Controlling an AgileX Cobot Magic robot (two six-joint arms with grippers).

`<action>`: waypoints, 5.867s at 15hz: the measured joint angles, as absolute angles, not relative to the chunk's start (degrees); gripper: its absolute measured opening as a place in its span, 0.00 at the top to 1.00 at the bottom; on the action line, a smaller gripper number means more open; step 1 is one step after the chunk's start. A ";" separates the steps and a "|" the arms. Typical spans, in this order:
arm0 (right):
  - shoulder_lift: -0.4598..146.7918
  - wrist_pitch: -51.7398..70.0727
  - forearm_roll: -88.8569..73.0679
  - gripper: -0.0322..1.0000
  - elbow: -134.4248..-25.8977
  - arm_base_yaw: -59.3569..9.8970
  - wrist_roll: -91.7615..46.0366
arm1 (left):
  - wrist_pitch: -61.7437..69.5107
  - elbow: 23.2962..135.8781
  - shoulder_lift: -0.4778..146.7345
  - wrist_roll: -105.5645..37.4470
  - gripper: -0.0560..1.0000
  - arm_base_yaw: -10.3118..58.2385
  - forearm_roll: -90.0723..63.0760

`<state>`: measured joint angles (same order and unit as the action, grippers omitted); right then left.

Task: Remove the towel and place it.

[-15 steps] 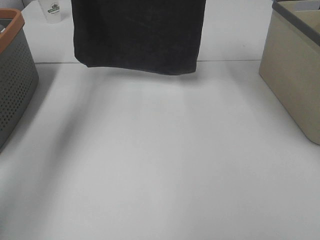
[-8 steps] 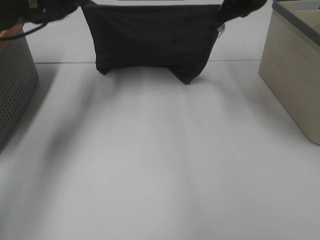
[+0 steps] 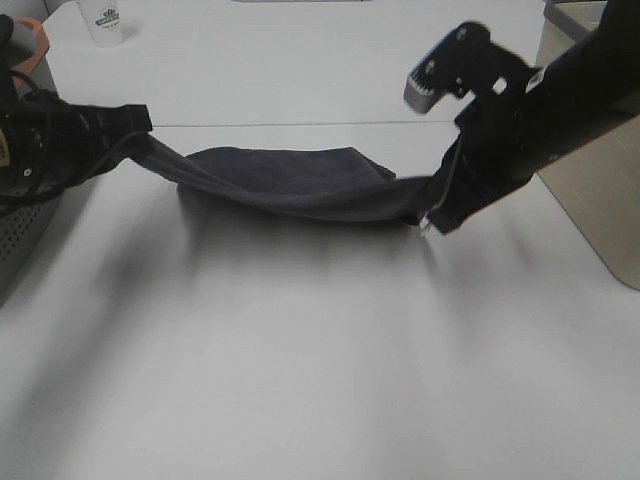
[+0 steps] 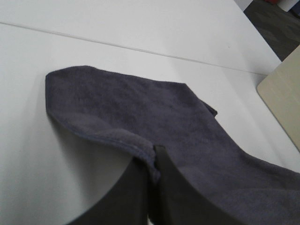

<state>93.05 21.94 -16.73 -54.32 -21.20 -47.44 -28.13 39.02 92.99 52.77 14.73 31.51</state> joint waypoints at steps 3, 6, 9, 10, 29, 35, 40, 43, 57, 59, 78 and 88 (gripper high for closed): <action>93.05 19.31 -18.11 0.95 -47.90 -24.01 -49.68 | -28.02 33.40 92.19 53.00 0.95 14.73 31.57; 93.05 19.02 -18.22 0.95 -47.10 -24.06 -49.85 | -27.96 30.48 92.19 53.11 0.95 14.73 33.29; 95.23 18.62 -18.74 0.95 -47.10 -24.18 -49.85 | -27.85 28.48 92.30 53.11 0.95 14.73 34.66; 96.94 18.51 -18.79 0.95 -46.98 -24.18 -49.85 | -27.85 28.42 92.99 53.11 0.95 14.73 35.18; 95.80 23.49 -17.59 0.28 -46.98 -24.18 -49.50 | -26.13 29.79 93.45 60.91 0.14 14.73 44.63; 85.89 15.24 -3.09 0.28 -46.98 -24.18 -34.72 | -19.88 46.98 90.81 83.02 0.15 14.78 64.23; 83.77 12.78 6.19 0.28 -54.37 -24.18 -25.95 | -3.61 64.97 90.81 92.59 0.15 14.84 78.95; 83.77 12.26 7.68 0.28 -64.52 -23.72 -25.55 | 16.33 74.08 90.81 79.70 0.16 14.84 78.15; 94.54 59.19 5.04 0.29 -100.38 -4.35 -0.63 | 48.30 89.09 90.81 6.82 0.17 4.35 3.72; 95.80 66.06 4.41 0.29 -103.59 -4.35 -3.72 | 52.94 91.10 90.81 7.28 0.17 4.35 3.32; 52.25 65.66 3.67 0.29 -53.63 -4.35 -4.81 | 66.12 57.81 56.49 8.08 0.22 4.41 2.86; 28.19 64.52 -0.80 0.29 -33.12 -4.35 -4.58 | 64.29 34.49 26.01 8.08 0.22 4.41 2.86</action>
